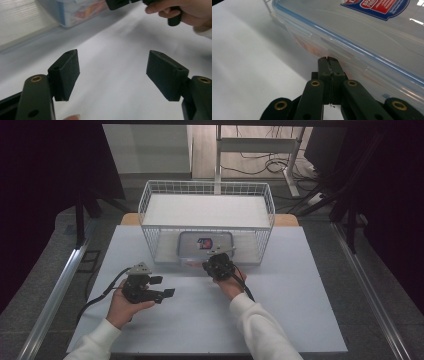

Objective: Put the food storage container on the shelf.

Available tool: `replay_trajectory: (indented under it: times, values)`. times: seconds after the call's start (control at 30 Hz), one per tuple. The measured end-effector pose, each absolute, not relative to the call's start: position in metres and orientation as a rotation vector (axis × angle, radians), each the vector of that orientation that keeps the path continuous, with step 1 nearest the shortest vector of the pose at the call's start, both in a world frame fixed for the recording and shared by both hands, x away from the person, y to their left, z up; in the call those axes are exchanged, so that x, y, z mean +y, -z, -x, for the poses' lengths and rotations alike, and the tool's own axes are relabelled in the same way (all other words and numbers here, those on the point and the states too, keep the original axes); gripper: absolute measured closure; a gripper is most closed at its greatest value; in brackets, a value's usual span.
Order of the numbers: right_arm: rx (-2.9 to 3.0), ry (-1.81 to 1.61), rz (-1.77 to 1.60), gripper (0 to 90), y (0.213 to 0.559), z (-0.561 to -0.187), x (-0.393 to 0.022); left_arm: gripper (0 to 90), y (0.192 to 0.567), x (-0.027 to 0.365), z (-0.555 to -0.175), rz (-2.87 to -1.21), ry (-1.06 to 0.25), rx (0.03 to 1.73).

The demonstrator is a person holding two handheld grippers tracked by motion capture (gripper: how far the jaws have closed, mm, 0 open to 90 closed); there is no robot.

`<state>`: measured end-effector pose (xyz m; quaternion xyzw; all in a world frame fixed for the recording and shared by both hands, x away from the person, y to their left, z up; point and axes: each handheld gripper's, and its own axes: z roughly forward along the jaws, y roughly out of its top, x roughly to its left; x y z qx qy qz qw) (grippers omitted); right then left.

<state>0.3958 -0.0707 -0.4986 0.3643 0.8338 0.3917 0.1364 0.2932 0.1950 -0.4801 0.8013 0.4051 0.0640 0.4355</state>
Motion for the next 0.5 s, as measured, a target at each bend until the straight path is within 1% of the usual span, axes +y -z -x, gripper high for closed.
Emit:
replay_trajectory:
  times: [0.3,0.5]
  values:
    - [2.397,-1.097,-1.076,89.2,0.496,-0.417,-0.064,26.4,0.480,0.195,-0.294,-1.998,-0.157,1.004]
    - [2.371,-1.085,-1.100,89.2,0.497,-0.424,-0.064,26.4,0.480,0.195,-0.294,-1.995,-0.153,1.006]
